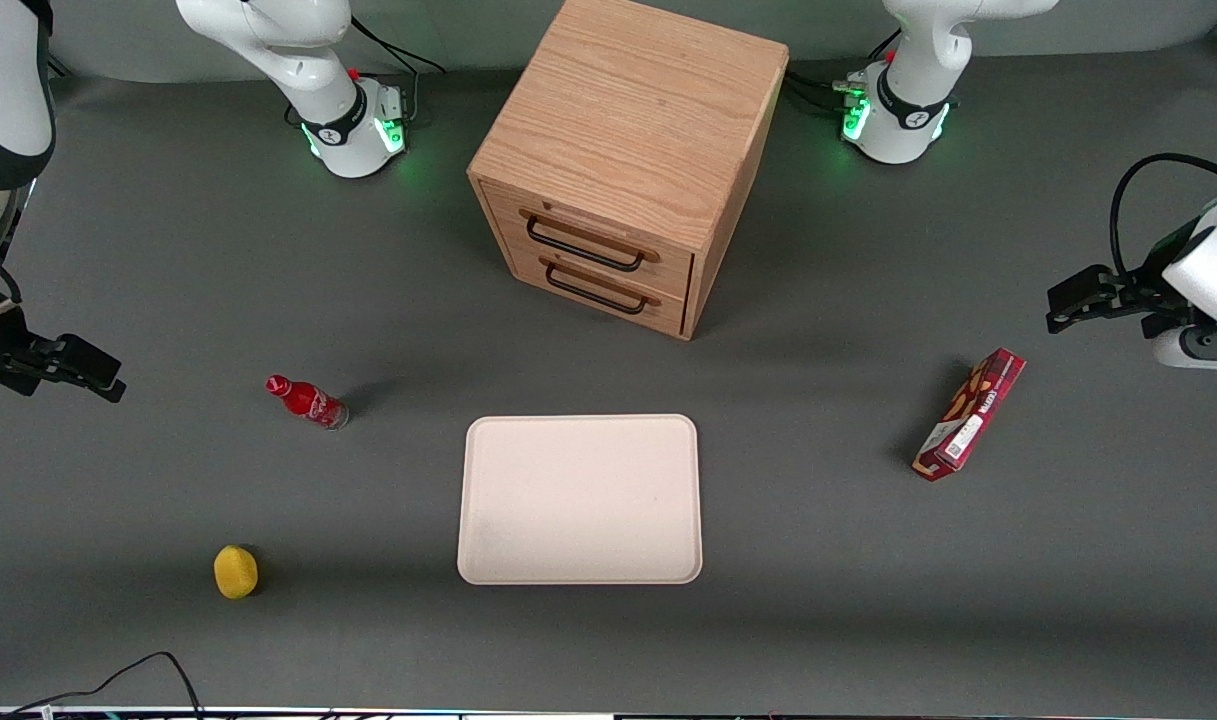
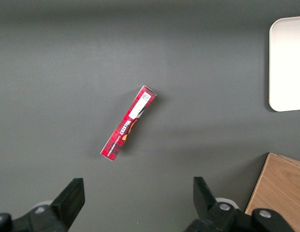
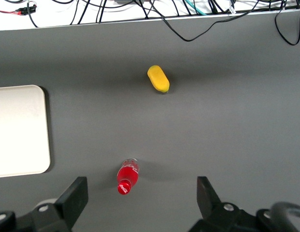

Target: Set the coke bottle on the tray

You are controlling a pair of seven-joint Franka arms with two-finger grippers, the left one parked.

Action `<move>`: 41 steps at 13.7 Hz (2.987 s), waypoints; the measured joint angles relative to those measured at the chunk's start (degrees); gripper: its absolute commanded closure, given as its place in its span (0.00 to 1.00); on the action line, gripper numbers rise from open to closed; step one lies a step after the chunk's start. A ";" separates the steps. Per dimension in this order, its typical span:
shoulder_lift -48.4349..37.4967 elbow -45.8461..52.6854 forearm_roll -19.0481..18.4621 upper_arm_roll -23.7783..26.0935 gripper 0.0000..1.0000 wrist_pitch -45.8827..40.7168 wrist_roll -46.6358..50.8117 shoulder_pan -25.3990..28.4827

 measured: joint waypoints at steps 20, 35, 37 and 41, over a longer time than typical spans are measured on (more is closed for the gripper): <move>1.71 -7.86 2.46 0.45 0.00 6.52 -0.05 0.39; 1.46 -29.84 3.40 3.02 0.15 22.46 -1.34 0.38; 1.04 -32.21 3.40 3.02 0.29 24.39 -1.35 0.37; -0.04 -33.76 3.40 3.02 0.32 24.49 -1.35 0.35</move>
